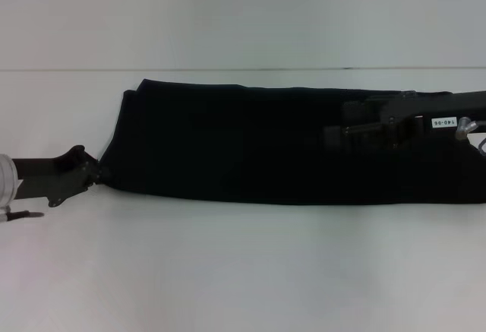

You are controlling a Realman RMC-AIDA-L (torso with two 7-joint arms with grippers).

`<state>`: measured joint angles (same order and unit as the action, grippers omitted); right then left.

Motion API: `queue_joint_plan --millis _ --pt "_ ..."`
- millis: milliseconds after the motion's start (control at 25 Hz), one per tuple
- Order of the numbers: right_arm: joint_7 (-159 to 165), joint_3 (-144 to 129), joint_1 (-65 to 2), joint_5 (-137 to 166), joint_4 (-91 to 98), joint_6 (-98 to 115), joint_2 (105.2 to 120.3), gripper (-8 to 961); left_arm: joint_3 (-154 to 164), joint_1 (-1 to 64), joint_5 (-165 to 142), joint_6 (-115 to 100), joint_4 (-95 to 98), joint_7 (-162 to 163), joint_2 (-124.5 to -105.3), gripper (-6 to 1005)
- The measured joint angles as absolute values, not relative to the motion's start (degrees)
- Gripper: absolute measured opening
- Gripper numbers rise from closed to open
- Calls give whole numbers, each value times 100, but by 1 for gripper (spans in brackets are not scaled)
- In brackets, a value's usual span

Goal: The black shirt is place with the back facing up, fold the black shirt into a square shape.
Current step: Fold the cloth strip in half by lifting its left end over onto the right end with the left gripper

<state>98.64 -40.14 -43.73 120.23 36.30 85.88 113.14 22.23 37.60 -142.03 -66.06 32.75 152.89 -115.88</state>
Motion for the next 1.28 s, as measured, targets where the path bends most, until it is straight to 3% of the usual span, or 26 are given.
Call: queue_joint_plan --millis 120,560,880,1080,1280 --pt "9861 -4007 -4372 12023 3615 8547 11343 915 2187 3698 -14151 -6643 3280 15085 -11607 16" --pt "9890 -3723 -4371 11999 3582 8447 11558 916 1528 3337 -14127 -7381 3634 13822 -11631 37" --pt "9896 -3421 -4389 11781 3558 8110 11720 916 1048 2710 -14155 -7425 4515 13431 -11489 53" --pt "9897 -3396 -4368 11520 3421 7846 11732 916 633 2448 -14172 -7542 4957 13357 -11357 62" --pt "9896 -3326 -4321 11466 3423 7803 11709 916 516 2583 -13730 -8330 5068 13286 -11260 72"
